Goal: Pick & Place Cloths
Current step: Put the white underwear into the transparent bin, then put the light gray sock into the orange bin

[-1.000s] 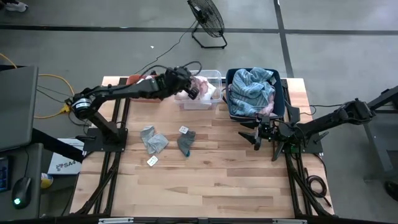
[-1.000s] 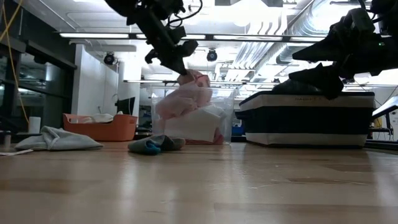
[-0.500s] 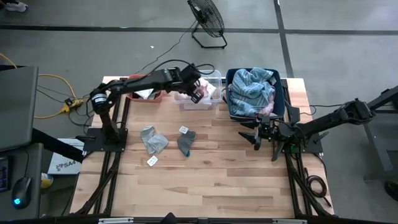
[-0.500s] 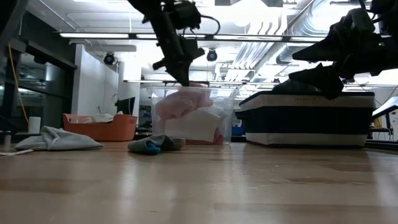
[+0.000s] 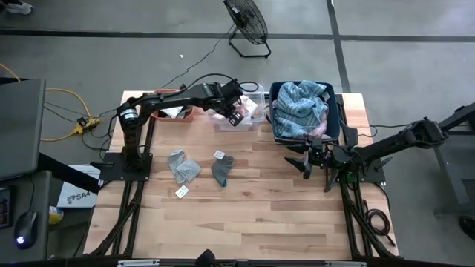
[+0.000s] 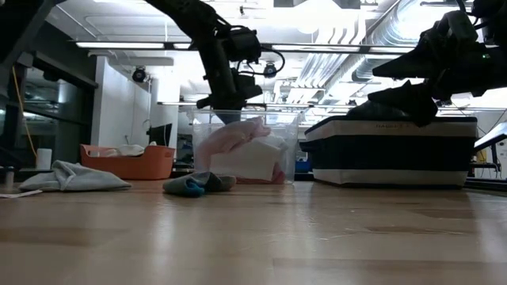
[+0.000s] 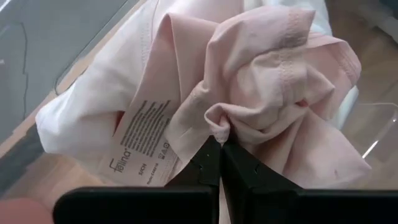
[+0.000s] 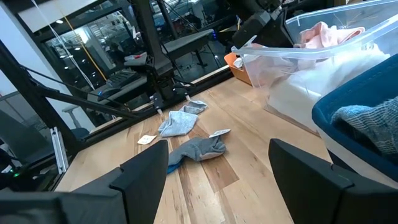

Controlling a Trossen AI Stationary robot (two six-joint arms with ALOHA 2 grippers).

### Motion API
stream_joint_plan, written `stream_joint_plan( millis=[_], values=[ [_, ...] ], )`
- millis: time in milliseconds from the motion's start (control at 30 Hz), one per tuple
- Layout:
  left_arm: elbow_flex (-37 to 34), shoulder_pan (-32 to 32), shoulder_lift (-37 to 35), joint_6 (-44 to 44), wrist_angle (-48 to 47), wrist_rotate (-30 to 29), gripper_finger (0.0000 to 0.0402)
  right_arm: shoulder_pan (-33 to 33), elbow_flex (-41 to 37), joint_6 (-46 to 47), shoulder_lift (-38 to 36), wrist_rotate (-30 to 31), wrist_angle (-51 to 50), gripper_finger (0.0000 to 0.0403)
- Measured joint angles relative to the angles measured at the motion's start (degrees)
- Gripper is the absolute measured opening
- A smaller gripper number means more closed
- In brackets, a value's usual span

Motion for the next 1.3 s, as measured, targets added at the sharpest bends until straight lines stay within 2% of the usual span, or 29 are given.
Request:
stream_joint_plan(
  millis=[100, 200, 533, 667, 833, 1100, 1300],
  values=[
    [0.0, -0.1, 0.0, 0.9, 0.6, -0.2, 0.0012, 0.0, 0.0, 0.0, 0.0, 0.0, 0.0, 0.027],
    [0.0, -0.1, -0.1, 1.3, 0.6, -0.2, 0.0046, 0.0, 0.0, 0.0, 0.0, 0.0, 0.0, 0.027],
    [0.0, -0.6, -0.5, 2.9, 1.3, -1.8, 0.0216, 0.0, 0.0, 0.0, 0.0, 0.0, 0.0, 0.027],
    [0.0, -0.6, -2.0, 2.9, 1.4, -3.4, 0.0262, 0.0, 0.0, 0.0, 0.0, 0.0, 0.0, 0.027],
    [0.0, -1.6, -5.2, 3.9, 0.6, -8.4, 0.0275, 0.0, 0.0, 0.0, 0.0, 0.0, -0.1, 0.027],
    [0.0, -6.1, -10.1, 4.4, -1.7, -19.6, 0.0276, 0.0, 0.0, 0.0, 0.0, 0.0, -0.1, 0.027],
    [0.0, -9.9, -12.9, 3.9, -7.2, -22.5, 0.0276, 0.0, 0.0, 0.0, 0.0, 0.0, -0.2, 0.027]
  ],
)
